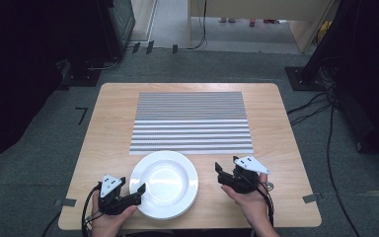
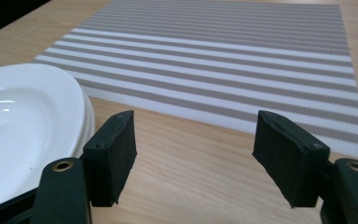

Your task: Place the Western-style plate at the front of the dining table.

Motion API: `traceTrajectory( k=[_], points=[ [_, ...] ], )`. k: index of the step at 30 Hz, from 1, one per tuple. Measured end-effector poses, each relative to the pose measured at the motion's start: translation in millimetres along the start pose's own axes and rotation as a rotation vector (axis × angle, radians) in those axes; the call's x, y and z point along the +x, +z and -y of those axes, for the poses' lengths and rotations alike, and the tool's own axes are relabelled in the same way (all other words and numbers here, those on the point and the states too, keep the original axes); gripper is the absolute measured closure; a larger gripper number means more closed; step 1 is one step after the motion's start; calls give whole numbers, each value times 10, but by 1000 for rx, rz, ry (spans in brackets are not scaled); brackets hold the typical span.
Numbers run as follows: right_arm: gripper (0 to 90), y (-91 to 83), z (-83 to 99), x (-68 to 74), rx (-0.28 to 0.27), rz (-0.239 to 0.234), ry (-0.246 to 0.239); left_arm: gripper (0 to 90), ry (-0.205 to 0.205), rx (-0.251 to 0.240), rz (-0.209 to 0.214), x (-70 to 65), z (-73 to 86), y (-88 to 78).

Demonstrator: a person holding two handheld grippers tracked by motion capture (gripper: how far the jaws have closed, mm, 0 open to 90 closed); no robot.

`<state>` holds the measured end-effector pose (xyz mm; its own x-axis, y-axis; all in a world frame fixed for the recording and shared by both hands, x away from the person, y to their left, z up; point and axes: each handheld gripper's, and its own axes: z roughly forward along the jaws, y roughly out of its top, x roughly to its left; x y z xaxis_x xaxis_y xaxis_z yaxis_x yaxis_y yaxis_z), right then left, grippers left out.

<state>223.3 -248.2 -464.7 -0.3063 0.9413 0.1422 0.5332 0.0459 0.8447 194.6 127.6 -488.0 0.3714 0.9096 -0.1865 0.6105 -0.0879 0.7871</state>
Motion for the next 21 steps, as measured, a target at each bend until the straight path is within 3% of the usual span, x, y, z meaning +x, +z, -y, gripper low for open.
traceTrajectory(
  k=[2,7,10,13,16,21],
  points=[
    [305,32,-81,97,-9,-11,-15,212,1,2,0,1,1,2],
    [349,93,-137,255,-18,-36,8,225,1,7,5,0,8,11],
    [431,131,-109,347,-31,-96,14,240,2,14,11,-3,16,23],
    [544,147,-59,440,-28,-163,-24,264,12,17,18,-20,22,29],
    [616,140,-12,486,-26,-191,-2,314,21,17,18,-35,31,34],
    [645,187,55,480,-3,-202,24,368,19,21,17,-26,40,43]
  ],
)
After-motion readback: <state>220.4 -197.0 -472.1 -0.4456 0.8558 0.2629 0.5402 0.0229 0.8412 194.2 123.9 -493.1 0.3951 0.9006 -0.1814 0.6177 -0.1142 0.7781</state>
